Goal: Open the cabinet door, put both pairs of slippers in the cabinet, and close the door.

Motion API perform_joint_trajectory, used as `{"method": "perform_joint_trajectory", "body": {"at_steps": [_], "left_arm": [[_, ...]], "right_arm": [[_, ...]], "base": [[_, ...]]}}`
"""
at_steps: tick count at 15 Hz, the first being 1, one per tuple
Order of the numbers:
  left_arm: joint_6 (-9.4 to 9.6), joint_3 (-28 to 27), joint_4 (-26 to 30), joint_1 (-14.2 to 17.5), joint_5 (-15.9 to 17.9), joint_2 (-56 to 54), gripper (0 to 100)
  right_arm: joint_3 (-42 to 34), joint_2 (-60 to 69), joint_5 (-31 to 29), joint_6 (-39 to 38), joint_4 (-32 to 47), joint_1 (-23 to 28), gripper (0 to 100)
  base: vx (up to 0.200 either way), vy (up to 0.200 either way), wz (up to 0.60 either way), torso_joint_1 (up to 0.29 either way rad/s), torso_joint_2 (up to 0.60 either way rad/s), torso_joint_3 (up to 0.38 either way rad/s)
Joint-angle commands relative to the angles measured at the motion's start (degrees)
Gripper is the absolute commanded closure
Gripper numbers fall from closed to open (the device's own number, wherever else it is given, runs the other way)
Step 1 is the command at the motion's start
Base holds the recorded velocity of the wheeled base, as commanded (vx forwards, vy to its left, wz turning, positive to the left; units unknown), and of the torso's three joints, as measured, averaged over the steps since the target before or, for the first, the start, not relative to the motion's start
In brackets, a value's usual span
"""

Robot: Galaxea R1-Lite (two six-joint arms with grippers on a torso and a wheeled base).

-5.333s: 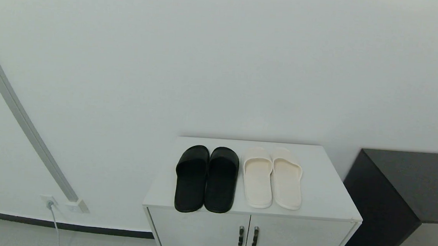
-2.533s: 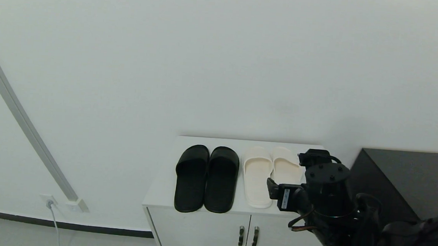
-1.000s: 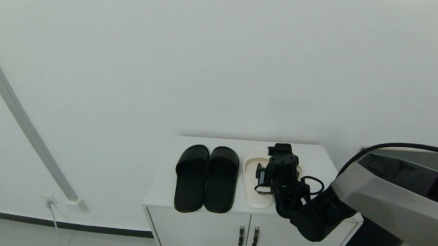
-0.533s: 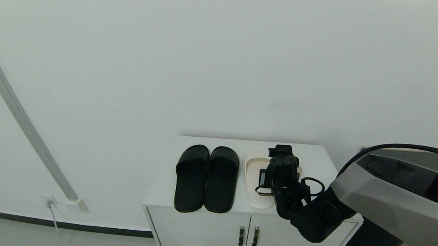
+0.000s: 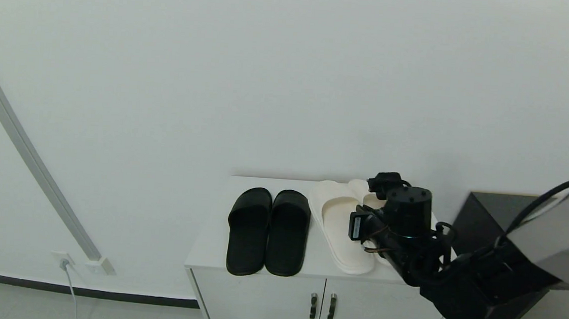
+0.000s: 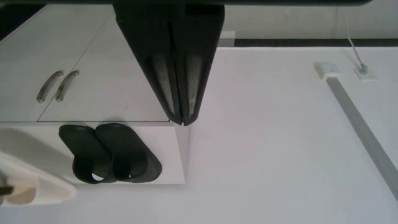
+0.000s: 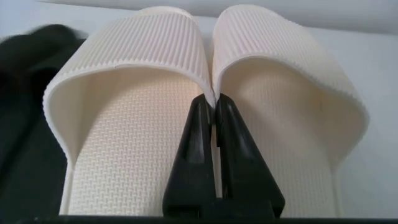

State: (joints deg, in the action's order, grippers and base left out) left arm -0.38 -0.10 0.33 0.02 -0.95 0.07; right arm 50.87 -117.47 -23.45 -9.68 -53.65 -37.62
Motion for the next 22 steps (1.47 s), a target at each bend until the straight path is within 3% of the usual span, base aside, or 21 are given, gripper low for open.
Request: {"method": "perform_joint_trajectory", "body": {"at_steps": [1,4,13,22], "left_arm": [[0.03,0.0,0.0,0.0,0.0,0.0,100],[0.11,0.0,0.0,0.0,0.1,0.0,100],[0.11,0.0,0.0,0.0,0.1,0.0,100],[0.11,0.0,0.0,0.0,0.1,0.0,100]], "right_arm": [[-6.5,11.1,4.9,0.9,-0.1,-0.2,100],[-14.8,19.1,12.4,2.3,0.1,-0.5,100],[-16.8,18.9,14.3,2.3,0.6,-0.1,100],[-22.0,26.9,18.9,4.0,5.1,-1.8,100]], "base": [[0.000,0.000,0.00,0.000,0.00,0.000],[0.000,0.000,0.00,0.000,0.00,0.000],[0.000,0.000,0.00,0.000,0.00,0.000],[-0.200,0.000,0.00,0.000,0.00,0.005]]}}
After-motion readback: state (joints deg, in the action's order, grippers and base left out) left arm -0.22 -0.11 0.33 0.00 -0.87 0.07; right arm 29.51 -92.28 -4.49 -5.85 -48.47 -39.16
